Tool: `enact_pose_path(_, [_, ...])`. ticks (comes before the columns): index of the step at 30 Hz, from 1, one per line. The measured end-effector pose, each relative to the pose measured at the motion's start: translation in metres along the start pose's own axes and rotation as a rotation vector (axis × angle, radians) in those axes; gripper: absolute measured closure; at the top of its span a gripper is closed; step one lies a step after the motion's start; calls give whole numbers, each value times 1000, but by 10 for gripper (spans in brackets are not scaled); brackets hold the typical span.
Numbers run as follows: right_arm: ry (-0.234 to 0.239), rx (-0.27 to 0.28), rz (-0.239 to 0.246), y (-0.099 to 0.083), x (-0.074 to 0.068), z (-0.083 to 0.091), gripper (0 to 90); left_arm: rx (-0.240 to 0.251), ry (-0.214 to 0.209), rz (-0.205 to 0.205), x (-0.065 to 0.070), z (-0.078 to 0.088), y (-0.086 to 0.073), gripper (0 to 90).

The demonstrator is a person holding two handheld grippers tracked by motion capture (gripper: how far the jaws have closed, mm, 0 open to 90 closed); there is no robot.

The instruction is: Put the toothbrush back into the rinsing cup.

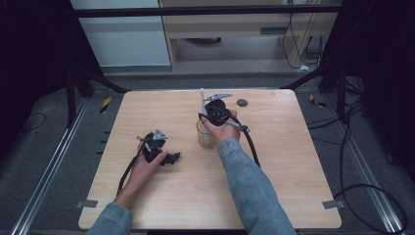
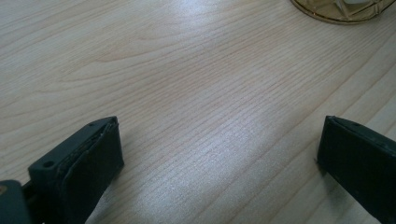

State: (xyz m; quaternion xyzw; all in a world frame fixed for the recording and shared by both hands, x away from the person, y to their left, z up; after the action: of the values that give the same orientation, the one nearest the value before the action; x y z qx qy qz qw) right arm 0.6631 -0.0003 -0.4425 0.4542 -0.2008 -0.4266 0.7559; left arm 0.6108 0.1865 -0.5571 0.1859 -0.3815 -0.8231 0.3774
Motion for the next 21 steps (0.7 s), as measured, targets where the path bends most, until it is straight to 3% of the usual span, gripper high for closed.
enact_pose_path(21, [2,-2,-3,-1,0,0,625,1,0,-1,0,0,0,0])
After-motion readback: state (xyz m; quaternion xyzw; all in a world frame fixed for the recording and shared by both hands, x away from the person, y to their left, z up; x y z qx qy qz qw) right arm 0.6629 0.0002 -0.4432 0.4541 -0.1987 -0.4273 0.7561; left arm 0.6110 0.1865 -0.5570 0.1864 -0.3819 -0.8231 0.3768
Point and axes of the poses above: each handheld gripper's, and its own axes: z roughly backward along the jaws, y roughly out of its top, x roughly to its right, the point moved 7 cm from there along -z, roughly forward along the jaws, and after that the axes turned 5 degrees about x, right-handed, at the moved point
